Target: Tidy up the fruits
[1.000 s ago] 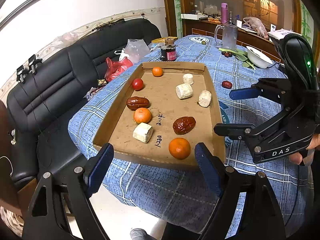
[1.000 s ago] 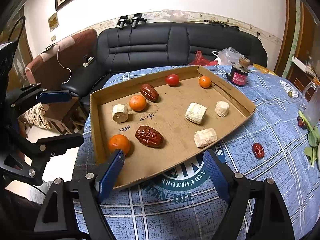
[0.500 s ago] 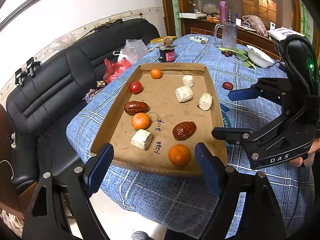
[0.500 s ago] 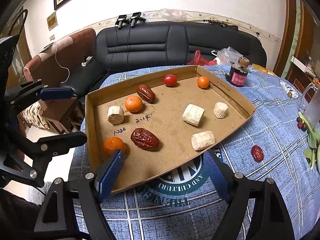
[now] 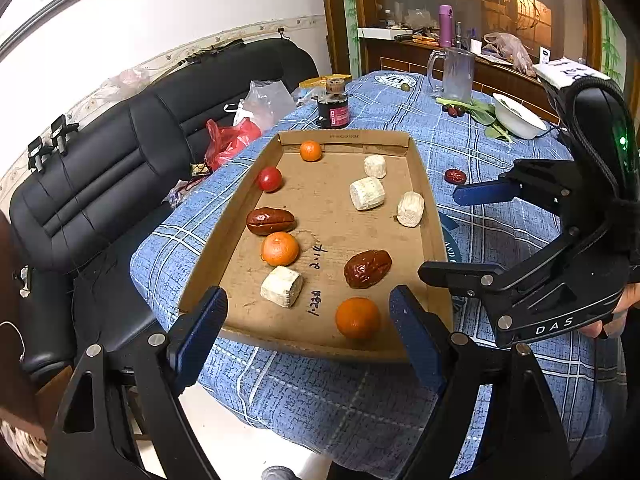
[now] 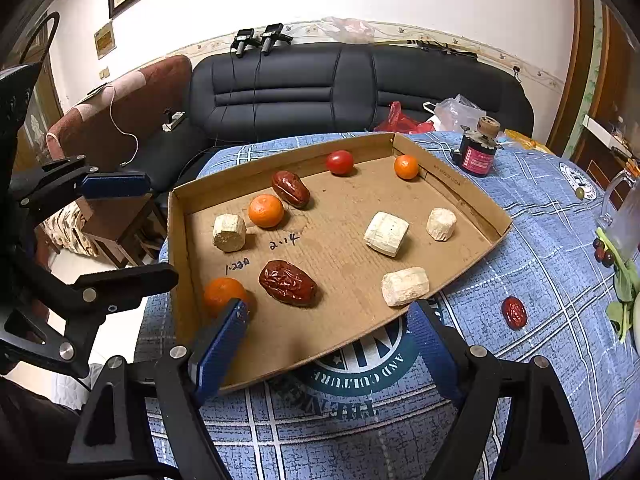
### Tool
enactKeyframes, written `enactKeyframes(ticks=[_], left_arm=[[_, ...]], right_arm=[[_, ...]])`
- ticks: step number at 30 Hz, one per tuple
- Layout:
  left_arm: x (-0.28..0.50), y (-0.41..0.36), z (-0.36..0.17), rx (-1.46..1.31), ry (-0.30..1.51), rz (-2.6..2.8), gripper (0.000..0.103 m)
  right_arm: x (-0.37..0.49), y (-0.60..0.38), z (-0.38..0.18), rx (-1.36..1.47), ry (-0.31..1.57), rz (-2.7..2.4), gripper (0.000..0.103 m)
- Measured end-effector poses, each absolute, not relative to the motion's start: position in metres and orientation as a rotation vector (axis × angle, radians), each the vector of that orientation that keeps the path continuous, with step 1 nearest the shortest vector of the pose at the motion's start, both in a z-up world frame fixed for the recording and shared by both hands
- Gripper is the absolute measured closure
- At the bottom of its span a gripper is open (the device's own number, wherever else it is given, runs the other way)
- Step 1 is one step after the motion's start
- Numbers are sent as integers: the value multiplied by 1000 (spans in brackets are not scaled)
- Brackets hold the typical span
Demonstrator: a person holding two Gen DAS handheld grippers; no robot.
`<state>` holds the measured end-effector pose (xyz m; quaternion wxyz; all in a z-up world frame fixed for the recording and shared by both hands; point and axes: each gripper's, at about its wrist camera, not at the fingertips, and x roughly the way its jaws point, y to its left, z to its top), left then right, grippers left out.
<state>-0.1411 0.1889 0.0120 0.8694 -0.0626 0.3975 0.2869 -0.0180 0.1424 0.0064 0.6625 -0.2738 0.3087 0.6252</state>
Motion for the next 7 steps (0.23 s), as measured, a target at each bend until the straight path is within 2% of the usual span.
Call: enactKeyframes(ticks=[7], left_arm=[[-141, 190, 13, -124, 827, 608, 19]], right_arm=[[-20, 142, 7, -624, 693, 1412, 19]])
